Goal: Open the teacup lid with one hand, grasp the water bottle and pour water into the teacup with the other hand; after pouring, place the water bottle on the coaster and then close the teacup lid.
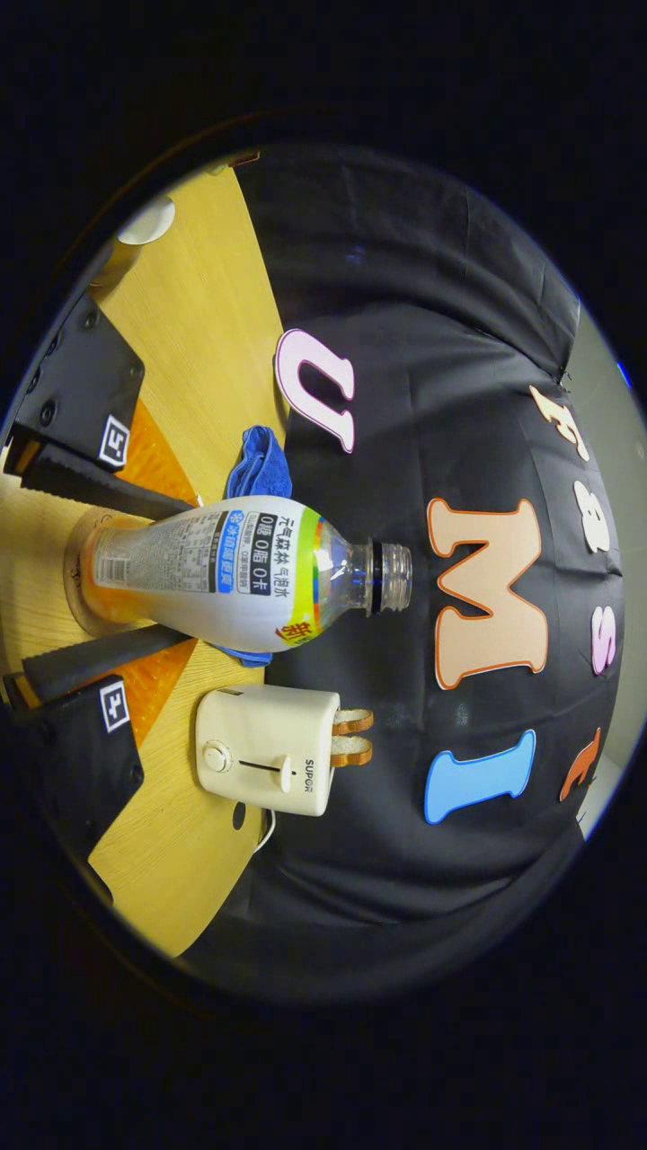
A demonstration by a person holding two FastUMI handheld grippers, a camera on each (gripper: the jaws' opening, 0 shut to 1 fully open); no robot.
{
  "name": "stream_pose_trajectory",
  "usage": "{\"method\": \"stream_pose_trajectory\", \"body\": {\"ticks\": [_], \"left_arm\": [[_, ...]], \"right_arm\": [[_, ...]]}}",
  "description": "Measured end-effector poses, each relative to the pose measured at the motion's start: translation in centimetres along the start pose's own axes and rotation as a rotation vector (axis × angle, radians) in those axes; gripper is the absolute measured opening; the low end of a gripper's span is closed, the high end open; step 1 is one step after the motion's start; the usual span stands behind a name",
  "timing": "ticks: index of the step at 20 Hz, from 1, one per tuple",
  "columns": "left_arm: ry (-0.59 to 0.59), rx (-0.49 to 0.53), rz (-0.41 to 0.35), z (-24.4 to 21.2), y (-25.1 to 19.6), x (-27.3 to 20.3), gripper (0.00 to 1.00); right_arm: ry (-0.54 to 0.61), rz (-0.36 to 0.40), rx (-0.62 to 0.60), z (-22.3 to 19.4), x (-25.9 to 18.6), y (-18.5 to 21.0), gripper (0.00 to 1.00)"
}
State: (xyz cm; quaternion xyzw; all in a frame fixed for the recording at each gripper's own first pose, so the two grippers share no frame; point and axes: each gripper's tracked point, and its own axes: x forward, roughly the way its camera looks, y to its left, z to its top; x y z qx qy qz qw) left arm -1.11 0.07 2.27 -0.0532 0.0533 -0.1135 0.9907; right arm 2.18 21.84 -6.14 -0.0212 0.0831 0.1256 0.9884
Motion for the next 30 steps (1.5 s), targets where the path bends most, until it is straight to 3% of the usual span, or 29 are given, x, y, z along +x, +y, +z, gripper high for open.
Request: {"method": "stream_pose_trajectory", "body": {"ticks": [4, 6, 7, 9, 11, 13, 14, 23, 30], "left_arm": [[-0.005, 0.000, -0.011, 0.3, -0.5, 0.0, 0.23], [-0.001, 0.000, -0.019, 0.2, -0.8, 0.3, 0.23], [0.004, 0.000, -0.022, 0.1, -0.8, 0.4, 0.23], [0.008, 0.003, -0.031, 0.1, -1.2, 0.8, 0.23], [0.011, 0.012, -0.039, -0.1, -1.5, 1.2, 0.23], [0.015, 0.011, -0.054, -0.4, -2.1, 1.7, 0.23], [0.016, 0.008, -0.062, -0.5, -2.4, 2.0, 0.23], [0.076, 0.024, -0.088, -3.1, -4.0, 4.4, 0.23], [0.097, 0.050, -0.084, -4.6, -5.0, 5.4, 0.23]], "right_arm": [[0.009, 0.019, 0.002, -0.6, -0.1, 0.0, 0.76], [0.010, 0.025, 0.003, -0.8, -0.3, 0.1, 0.90], [0.011, 0.030, 0.003, -0.7, -0.6, 0.4, 0.88], [0.020, 0.027, 0.009, -0.8, -1.0, 0.3, 0.99], [0.025, 0.038, 0.029, -1.1, -1.6, 0.5, 0.95], [0.012, 0.031, 0.031, -0.9, -2.9, -0.2, 1.00], [0.002, 0.028, 0.030, -0.5, -3.3, -0.5, 0.95], [-0.117, 0.024, 0.064, 2.9, -9.5, -2.2, 0.98], [-0.116, 0.011, 0.022, 1.8, -11.8, -2.8, 0.96]]}}
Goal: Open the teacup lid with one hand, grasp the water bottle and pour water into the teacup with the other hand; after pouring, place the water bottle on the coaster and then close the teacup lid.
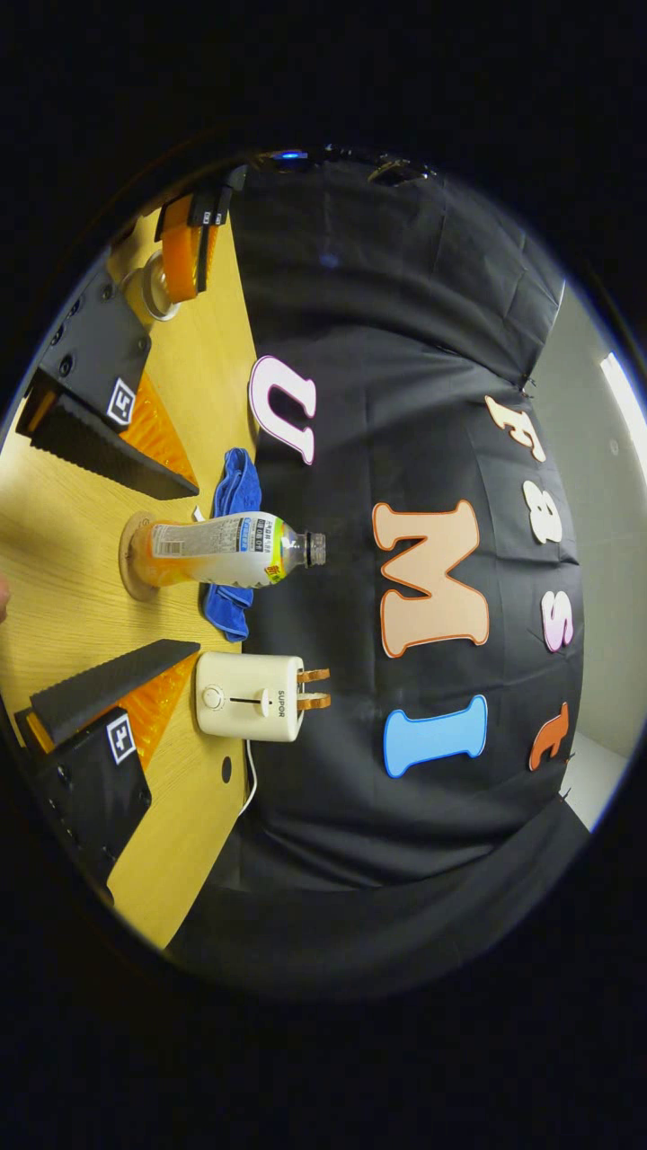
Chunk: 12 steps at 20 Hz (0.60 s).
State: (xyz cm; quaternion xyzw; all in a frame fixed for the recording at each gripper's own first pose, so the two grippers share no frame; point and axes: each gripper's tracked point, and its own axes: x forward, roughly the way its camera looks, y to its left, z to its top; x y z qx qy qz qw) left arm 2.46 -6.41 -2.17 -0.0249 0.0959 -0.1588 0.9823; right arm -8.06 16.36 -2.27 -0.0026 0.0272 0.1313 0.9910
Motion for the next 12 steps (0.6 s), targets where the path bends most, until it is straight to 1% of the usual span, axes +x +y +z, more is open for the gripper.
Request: {"method": "stream_pose_trajectory", "body": {"ticks": [1, 2, 4, 9, 10, 11, 12], "left_arm": [[-0.006, 0.001, -0.001, 0.0, -0.1, 0.0, 0.23], [-0.012, 0.004, -0.001, 0.2, -0.2, 0.0, 0.24], [-0.012, 0.018, 0.001, 0.0, -0.3, 0.2, 0.22], [-0.015, 0.023, 0.005, -0.2, -0.4, 0.3, 0.30], [-0.015, 0.024, 0.006, -0.2, -0.5, 0.1, 0.33], [-0.015, 0.025, 0.016, -0.1, -0.3, 0.0, 0.40], [-0.021, 0.026, 0.028, 0.0, -0.1, -0.1, 0.51]], "right_arm": [[0.003, 0.003, 0.001, -0.1, -0.2, 0.0, 0.96], [0.002, 0.002, 0.001, -0.1, -0.4, 0.0, 1.00], [0.002, -0.002, 0.000, -0.1, -0.6, -0.2, 0.96], [0.016, 0.002, -0.009, -0.7, -1.4, 0.1, 0.96], [0.015, 0.003, -0.011, -0.8, -1.6, 0.2, 0.99], [0.013, 0.003, -0.009, -0.7, -1.9, 0.3, 0.99], [0.009, 0.005, -0.005, -0.6, -2.3, 0.5, 0.99]]}}
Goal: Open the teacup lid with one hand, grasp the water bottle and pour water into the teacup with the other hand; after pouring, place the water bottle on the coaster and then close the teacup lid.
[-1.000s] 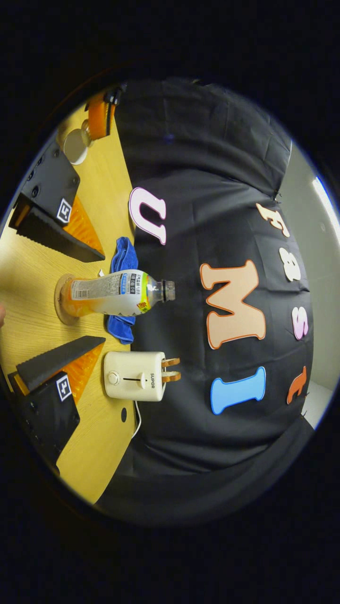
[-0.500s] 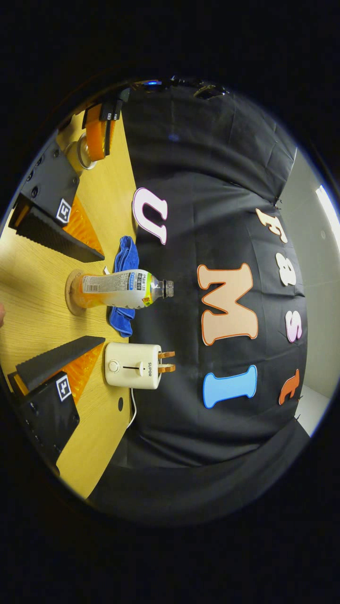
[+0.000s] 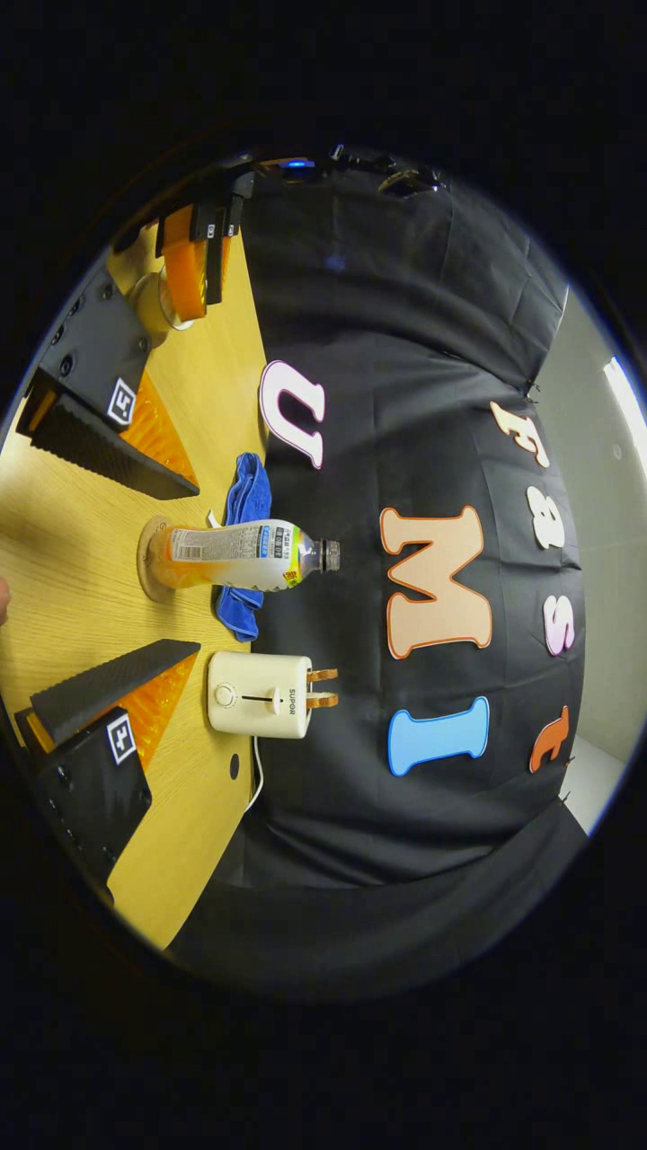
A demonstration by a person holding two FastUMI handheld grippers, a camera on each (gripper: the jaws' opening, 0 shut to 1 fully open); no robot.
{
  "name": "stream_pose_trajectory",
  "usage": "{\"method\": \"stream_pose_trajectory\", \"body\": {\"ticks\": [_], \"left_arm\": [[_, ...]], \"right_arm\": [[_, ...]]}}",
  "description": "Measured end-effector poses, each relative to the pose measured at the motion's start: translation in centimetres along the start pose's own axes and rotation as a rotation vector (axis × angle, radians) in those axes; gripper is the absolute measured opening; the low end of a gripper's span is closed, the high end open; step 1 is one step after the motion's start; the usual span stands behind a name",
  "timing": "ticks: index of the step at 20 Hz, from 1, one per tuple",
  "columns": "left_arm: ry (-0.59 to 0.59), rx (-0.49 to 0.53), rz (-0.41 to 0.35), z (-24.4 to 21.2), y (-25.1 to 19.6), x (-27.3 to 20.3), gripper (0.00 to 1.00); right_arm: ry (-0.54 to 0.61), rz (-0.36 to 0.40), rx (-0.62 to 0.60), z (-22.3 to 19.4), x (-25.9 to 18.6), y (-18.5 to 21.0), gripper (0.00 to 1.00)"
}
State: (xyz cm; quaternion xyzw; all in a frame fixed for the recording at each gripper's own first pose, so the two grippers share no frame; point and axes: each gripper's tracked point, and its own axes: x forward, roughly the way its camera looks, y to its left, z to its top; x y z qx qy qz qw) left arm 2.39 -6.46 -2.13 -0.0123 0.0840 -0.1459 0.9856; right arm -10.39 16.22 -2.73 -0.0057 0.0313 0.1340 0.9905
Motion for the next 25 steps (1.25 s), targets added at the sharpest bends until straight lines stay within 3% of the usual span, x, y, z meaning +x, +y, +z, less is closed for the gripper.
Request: {"method": "stream_pose_trajectory", "body": {"ticks": [3, 5, 13, 25], "left_arm": [[-0.045, 0.010, 0.037, 1.2, 0.6, -0.9, 0.82], [-0.078, 0.021, 0.067, 1.9, 0.9, -1.7, 0.93], [-0.197, 0.031, 0.137, 3.5, 1.2, -4.8, 0.95], [-0.183, 0.031, 0.140, 2.0, 0.5, -5.0, 0.95]], "right_arm": [[-0.008, -0.006, 0.009, 0.1, -1.2, 0.2, 1.00], [-0.008, -0.020, 0.014, 0.1, -2.2, 0.1, 0.99], [-0.013, -0.080, 0.003, -1.0, -6.8, -0.5, 0.96], [-0.032, -0.173, 0.015, -1.6, -8.6, -1.8, 0.99]]}}
